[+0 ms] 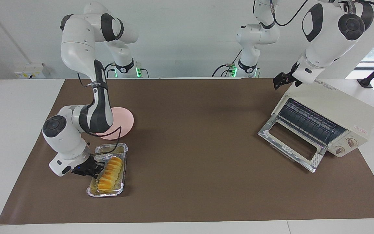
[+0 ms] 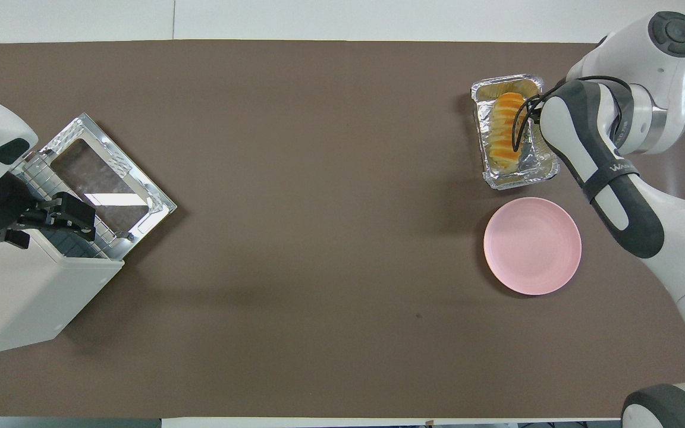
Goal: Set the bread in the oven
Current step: 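Push the foil tray toward the toaster oven with the right gripper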
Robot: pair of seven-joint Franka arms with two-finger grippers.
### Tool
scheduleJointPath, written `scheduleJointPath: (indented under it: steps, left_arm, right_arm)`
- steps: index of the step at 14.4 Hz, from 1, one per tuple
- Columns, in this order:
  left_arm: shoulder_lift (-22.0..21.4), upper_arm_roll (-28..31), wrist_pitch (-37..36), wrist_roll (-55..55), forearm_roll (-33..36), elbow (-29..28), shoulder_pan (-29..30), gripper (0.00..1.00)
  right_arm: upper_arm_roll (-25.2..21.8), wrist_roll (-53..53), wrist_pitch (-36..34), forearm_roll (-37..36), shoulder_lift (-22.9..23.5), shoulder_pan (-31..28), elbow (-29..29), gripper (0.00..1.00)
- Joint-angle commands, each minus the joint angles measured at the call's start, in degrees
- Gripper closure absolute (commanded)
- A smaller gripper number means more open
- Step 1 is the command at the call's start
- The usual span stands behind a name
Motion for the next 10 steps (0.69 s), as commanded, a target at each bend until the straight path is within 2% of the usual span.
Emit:
scheduleJointPath:
  steps: [1, 5, 10]
  left_arm:
    - [-1.1, 0.4, 0.9, -0.1, 0.1, -0.9, -0.3, 0.0]
    - [-1.1, 0.5, 0.9, -0.1, 0.1, -0.9, -0.3, 0.0]
    - [-1.1, 0.5, 0.9, -0.1, 0.1, -0.9, -0.3, 0.0]
  right_arm:
    - [0.5, 3.2, -8.8, 0.1, -0.8, 1.1, 5.7, 1.0]
    - [0.5, 12.6, -18.2, 2.9, -1.3, 7.1, 12.6, 1.0]
    - [0.7, 28.8, -18.4, 3.4, -3.3, 19.1, 13.7, 1.0]
